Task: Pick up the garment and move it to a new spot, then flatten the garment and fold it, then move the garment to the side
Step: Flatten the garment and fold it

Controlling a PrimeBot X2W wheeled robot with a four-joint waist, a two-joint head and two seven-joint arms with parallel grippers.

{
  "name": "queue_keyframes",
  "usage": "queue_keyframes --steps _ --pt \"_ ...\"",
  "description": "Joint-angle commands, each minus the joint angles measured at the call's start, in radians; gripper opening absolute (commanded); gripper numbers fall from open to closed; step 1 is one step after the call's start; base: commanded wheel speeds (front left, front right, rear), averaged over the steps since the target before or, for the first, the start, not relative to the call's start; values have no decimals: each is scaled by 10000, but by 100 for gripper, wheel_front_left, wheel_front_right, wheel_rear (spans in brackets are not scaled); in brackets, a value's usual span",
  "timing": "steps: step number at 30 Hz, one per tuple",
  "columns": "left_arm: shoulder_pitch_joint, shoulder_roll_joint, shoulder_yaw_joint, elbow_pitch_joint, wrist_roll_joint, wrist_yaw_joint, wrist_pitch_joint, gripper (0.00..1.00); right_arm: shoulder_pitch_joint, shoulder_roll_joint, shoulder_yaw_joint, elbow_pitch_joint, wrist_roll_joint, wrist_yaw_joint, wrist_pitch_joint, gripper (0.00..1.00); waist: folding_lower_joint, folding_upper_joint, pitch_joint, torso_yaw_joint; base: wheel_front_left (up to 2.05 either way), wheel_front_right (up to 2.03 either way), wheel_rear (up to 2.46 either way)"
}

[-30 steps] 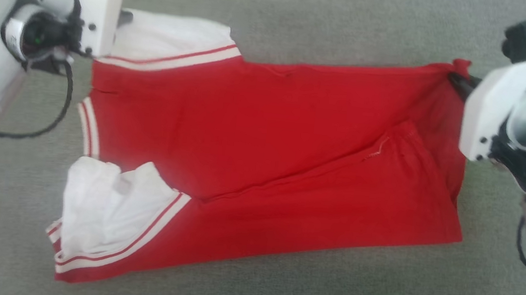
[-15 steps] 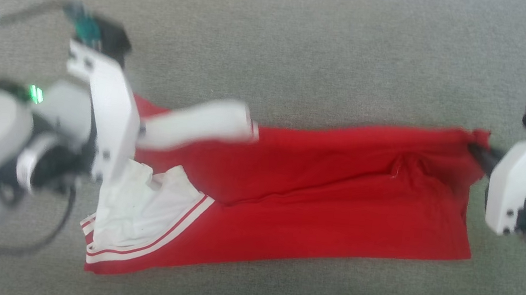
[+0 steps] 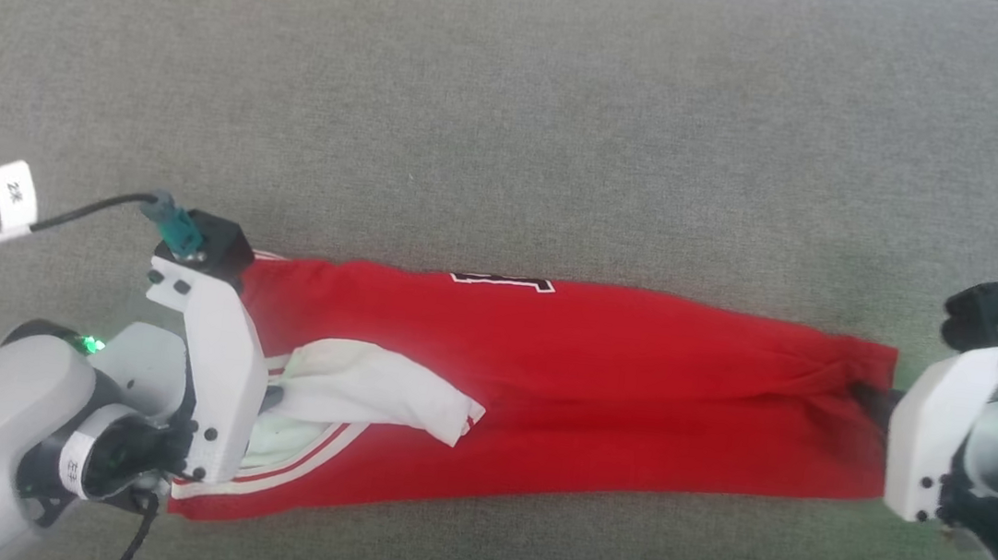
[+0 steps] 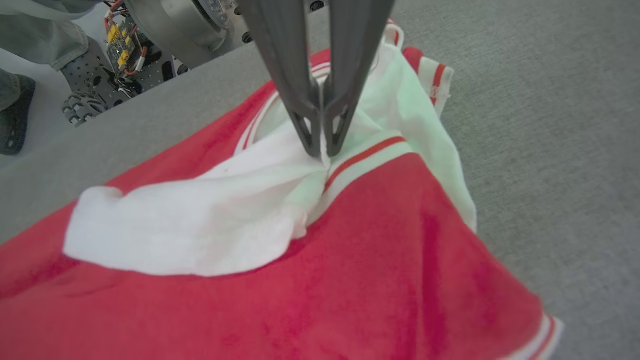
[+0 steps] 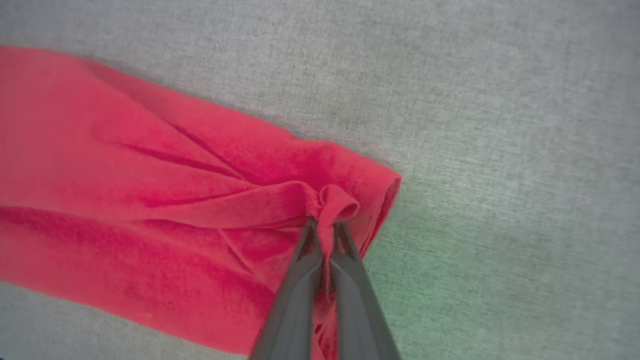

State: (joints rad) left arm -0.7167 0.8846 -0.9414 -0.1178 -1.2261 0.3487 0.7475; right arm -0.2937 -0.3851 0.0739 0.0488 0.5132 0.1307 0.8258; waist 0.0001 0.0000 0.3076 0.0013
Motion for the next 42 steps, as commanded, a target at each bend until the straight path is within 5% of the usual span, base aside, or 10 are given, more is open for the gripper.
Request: queue_keyframes --steps 1,2,3,5,19,32,42 --pt "138 -53 -27 164 36 -142 -107 0 -122 54 64 92 -50 0 -96 31 -1 0 -43 -11 0 0 0" --pt "202 -145 -19 429 20 -263 -252 16 -161 101 149 222 -83 0 -107 64 -1 0 -89 -24 0 0 0" --pt "248 -254 20 662 -20 -384 -426 44 -205 134 221 339 -102 0 -154 100 -1 0 -138 -31 0 0 0" --pt "418 -445 85 1135 -132 -599 -750 100 -281 181 343 553 -111 0 -204 100 -1 0 -277 -42 0 0 0" --pt "1549 -723 540 2086 703 -1456 -4208 100 93 26 100 836 433 0 -351 100 -1 0 -1437 293 0 0 0" --pt "3092 -723 1932 2830 1683 -944 -9482 100 419 -149 -1140 1527 103 2 445 100 -1 0 -1724 896 0 0 0" --pt "4058 -1602 3878 3209 2943 -1344 -10133 100 116 66 -1164 2763 352 2 405 100 -1 0 -1482 1346 0 0 0"
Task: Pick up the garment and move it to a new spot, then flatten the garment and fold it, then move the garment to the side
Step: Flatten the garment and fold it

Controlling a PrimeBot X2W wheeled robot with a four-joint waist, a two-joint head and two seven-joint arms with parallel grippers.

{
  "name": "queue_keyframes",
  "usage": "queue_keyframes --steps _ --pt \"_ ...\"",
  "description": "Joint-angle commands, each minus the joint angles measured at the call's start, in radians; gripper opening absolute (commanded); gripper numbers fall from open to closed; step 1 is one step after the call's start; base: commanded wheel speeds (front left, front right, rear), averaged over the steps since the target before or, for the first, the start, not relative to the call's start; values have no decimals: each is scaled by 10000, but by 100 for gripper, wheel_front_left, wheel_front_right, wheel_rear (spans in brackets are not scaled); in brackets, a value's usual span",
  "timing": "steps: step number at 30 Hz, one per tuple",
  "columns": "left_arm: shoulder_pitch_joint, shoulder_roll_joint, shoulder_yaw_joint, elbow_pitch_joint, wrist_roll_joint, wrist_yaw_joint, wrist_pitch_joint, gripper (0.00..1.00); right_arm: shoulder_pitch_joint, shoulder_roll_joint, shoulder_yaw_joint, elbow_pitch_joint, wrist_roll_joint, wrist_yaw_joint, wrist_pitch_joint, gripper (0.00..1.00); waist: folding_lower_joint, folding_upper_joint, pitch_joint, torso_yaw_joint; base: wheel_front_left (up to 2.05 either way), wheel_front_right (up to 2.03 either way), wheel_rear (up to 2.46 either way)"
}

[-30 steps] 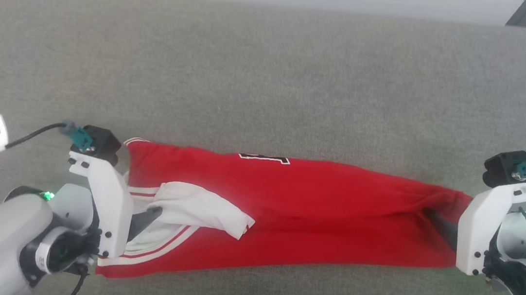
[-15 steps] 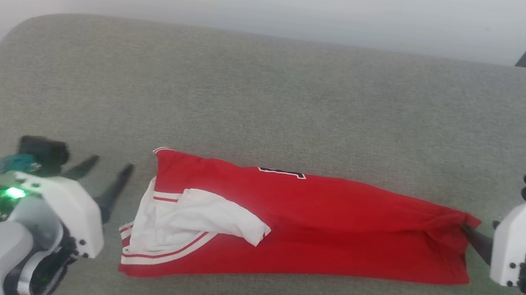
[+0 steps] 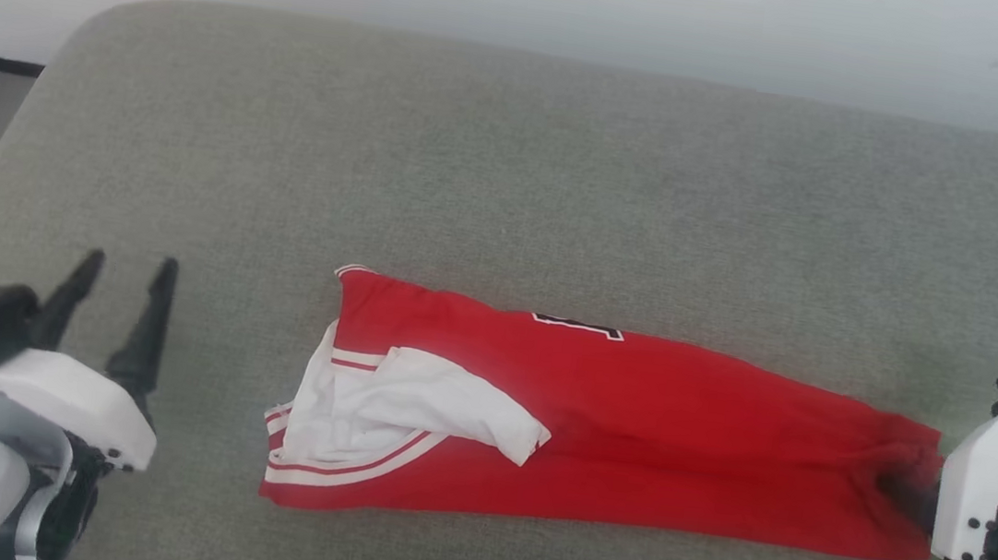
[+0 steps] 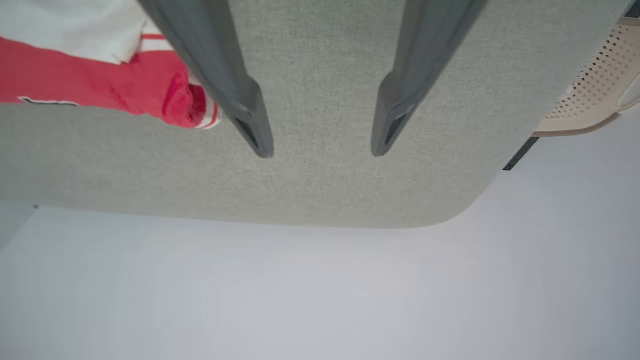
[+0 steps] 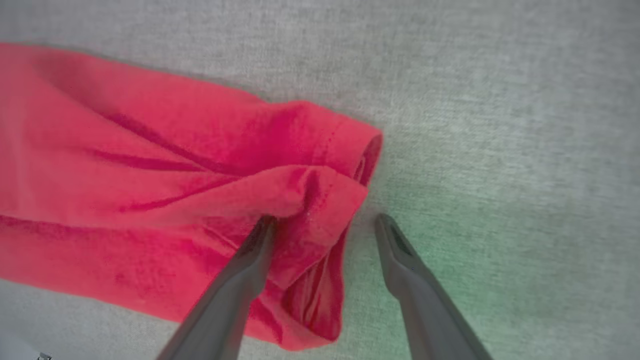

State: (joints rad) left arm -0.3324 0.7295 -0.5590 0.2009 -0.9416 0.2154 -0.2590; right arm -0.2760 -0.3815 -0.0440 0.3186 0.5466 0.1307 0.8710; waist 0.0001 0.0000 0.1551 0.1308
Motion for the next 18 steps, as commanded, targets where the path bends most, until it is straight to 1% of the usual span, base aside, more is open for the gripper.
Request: queue_keyframes --steps 1,4,5,6,7,9,12,15,18 --pt "415 -255 449 2 304 -119 -51 100 -117 40 75 222 25 2 -77 100 -1 0 83 92 0 0 0" --pt "863 -829 1597 17 1037 -467 -56 100 -278 225 284 704 149 2 -191 100 -1 0 165 189 0 0 0" --pt "1015 -1067 1940 34 1280 -641 -57 100 -320 303 351 867 258 2 -175 93 -1 0 185 218 0 0 0" --pt "1153 -1255 2222 80 1503 -783 -56 100 -357 342 472 969 310 3 -183 37 -1 0 205 251 0 0 0" --pt "1270 -1453 2508 126 1766 -928 -57 100 -389 342 607 1040 396 7 -208 0 -1 0 222 283 0 0 0" --pt "1447 -1880 3026 184 2095 -1281 -57 100 -397 302 806 1149 574 16 -216 0 -1 0 237 319 0 0 0" --pt "1594 -2396 3782 277 2623 -1679 -58 100 -541 140 808 1195 787 3 -406 0 -1 0 251 336 0 0 0" --pt "1763 -2807 4394 423 3152 -2123 -59 100 -703 -1 788 1145 951 2 -604 0 -1 0 262 292 0 0 0" --pt "1858 -3197 4919 511 3564 -2514 -59 100 -833 -276 650 1188 939 -9 -777 0 -1 0 278 218 0 0 0"
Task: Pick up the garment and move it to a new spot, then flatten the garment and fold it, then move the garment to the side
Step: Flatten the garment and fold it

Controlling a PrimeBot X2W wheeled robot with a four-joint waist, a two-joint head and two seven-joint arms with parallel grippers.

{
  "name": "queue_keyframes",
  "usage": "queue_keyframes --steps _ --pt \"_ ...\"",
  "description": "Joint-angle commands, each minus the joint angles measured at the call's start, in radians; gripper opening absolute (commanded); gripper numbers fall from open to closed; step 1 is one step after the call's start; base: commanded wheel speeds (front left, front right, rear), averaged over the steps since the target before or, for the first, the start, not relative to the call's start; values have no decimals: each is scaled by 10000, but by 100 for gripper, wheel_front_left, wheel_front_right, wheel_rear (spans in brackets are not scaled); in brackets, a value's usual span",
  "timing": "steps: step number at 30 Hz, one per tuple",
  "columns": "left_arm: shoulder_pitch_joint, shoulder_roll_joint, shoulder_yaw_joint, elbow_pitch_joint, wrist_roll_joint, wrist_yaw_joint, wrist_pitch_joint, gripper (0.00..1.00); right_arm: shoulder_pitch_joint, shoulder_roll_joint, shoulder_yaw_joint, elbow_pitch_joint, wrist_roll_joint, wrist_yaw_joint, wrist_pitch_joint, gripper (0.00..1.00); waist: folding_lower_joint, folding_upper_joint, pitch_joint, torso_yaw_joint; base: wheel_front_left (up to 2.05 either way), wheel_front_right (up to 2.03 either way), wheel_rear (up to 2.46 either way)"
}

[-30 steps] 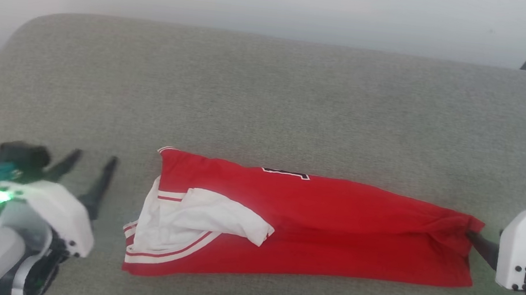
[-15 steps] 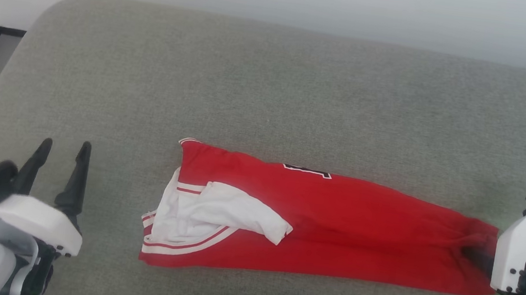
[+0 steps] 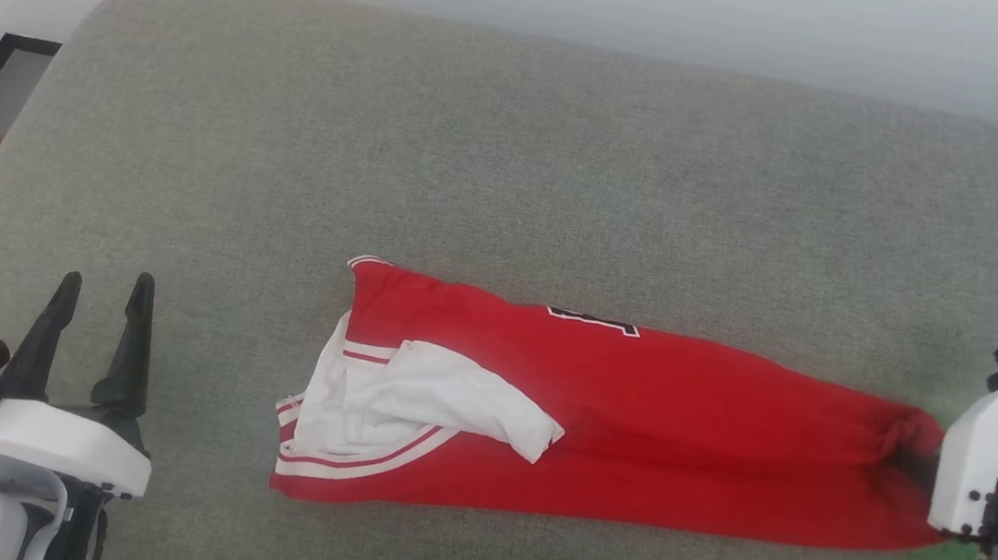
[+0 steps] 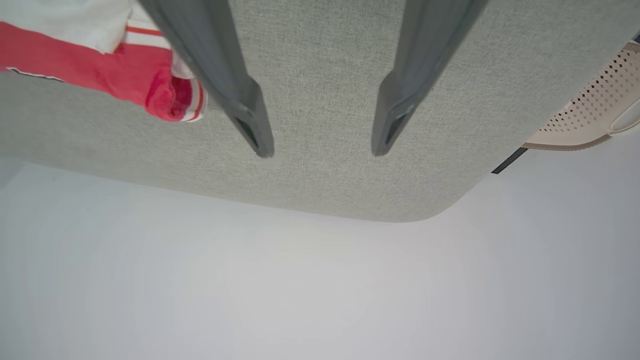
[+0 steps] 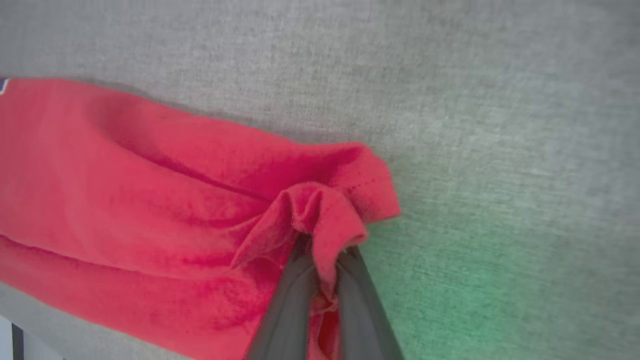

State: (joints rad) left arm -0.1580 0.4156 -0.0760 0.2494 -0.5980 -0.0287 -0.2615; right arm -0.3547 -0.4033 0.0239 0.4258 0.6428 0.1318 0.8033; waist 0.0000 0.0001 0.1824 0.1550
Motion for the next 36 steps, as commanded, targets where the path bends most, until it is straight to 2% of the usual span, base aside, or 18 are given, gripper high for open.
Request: queue_keyframes --steps 1,5,10,16,24,29,36 --pt "136 -167 229 64 279 -161 -34 100 -94 -134 -127 151 -15 -22 -169 0 0 -1 14 -50 0 0 0" --pt "70 -644 743 180 622 -500 -34 100 -212 -554 -579 396 -177 -22 -339 0 0 -1 60 -165 0 0 0" --pt "-76 -953 1093 206 1046 -837 -35 100 -571 -1115 -1338 953 -522 -19 -642 0 0 -1 165 -377 0 0 0" --pt "-231 -1185 1271 341 1270 -988 -35 100 -1053 -1684 -1862 1897 -1090 -16 -1171 0 0 -1 236 -628 0 0 0" --pt "-246 -1285 1340 421 1312 -1016 -35 100 -1450 -1692 -1583 2140 -1234 -16 -1430 0 0 -1 198 -893 0 0 0" --pt "-185 -1191 1216 393 1205 -1020 -35 100 -1125 -1469 -917 1146 -422 -10 -901 0 0 -1 79 -965 0 0 0" --pt "-69 -1219 1087 390 1083 -1016 -36 100 -397 -780 74 -1354 789 -10 88 0 0 -1 -93 -868 0 0 0"
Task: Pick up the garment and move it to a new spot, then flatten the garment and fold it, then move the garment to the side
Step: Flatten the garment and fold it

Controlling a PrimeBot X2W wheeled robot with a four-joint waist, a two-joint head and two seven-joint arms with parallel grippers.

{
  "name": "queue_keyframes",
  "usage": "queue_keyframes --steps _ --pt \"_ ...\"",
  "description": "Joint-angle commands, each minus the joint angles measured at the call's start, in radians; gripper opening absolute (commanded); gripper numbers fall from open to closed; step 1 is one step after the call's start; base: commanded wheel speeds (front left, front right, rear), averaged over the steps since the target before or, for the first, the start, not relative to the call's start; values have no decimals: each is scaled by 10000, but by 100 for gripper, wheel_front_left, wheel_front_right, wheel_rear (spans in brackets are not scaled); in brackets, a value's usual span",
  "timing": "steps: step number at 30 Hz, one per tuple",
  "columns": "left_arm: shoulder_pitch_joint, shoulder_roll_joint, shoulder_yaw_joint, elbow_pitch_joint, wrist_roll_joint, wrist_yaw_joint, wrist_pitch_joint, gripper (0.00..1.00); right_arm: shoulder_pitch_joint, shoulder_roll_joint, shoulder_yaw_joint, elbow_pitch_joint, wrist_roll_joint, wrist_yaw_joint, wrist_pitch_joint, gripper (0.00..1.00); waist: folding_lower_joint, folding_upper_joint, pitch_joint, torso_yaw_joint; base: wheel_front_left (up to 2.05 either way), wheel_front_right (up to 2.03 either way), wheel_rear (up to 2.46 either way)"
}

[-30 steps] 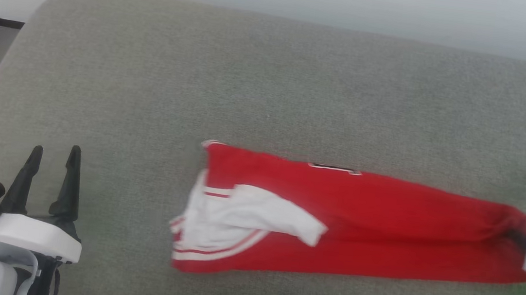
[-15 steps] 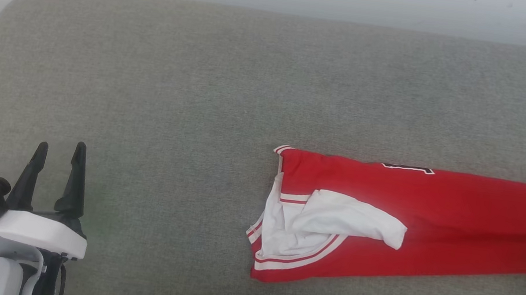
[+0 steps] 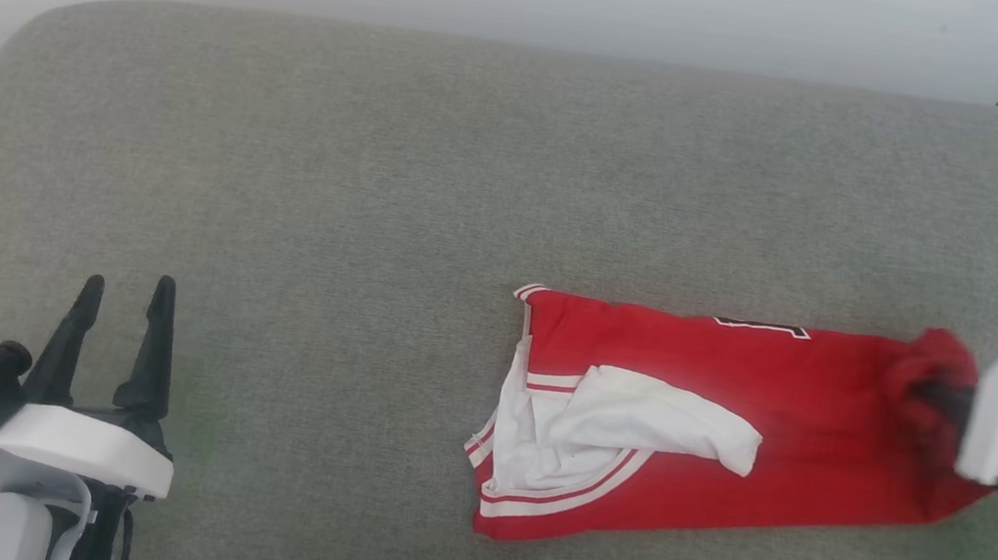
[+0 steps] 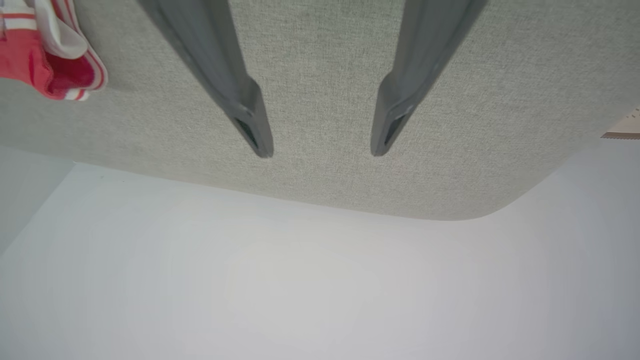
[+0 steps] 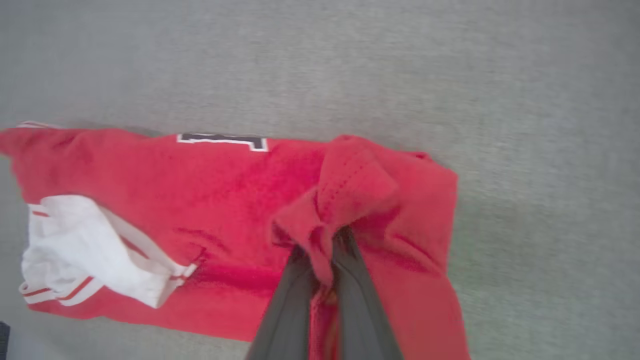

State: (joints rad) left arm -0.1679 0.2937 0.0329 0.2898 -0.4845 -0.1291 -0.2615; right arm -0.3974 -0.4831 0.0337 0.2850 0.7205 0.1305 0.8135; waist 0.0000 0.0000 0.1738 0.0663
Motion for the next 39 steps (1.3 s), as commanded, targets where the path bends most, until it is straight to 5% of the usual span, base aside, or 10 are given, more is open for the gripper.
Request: queue_keyframes --steps 1,11,25,26,27,28,39 --pt "20 -12 -25 -14 -79 -11 -36 100 106 119 118 -256 58 4 100 0 0 0 -21 66 0 0 0" --pt "-321 -45 -622 217 -169 -13 -36 100 -51 1726 1710 -1621 -251 4 654 0 0 0 -127 722 0 0 0" --pt "-804 -69 -1357 541 -428 -12 -36 100 -706 2693 3488 -131 -779 4 -8 2 0 0 -233 1556 0 0 0" --pt "-817 -66 -1365 552 -431 -12 -36 100 -755 2707 3581 -36 -782 4 -101 18 0 0 -245 1571 0 0 0" --pt "-819 -65 -1367 564 -435 -12 -36 100 -803 2708 3664 35 -788 4 -183 51 0 0 -263 1581 0 0 0" --pt "-773 -42 -1352 591 -457 -12 -36 100 -827 2716 3830 126 -673 4 -295 100 0 0 -324 1571 0 0 0" --pt "-324 244 -962 438 -500 -12 -36 100 -920 2013 3909 -671 -274 4 -1069 100 0 0 -640 1005 0 0 0"
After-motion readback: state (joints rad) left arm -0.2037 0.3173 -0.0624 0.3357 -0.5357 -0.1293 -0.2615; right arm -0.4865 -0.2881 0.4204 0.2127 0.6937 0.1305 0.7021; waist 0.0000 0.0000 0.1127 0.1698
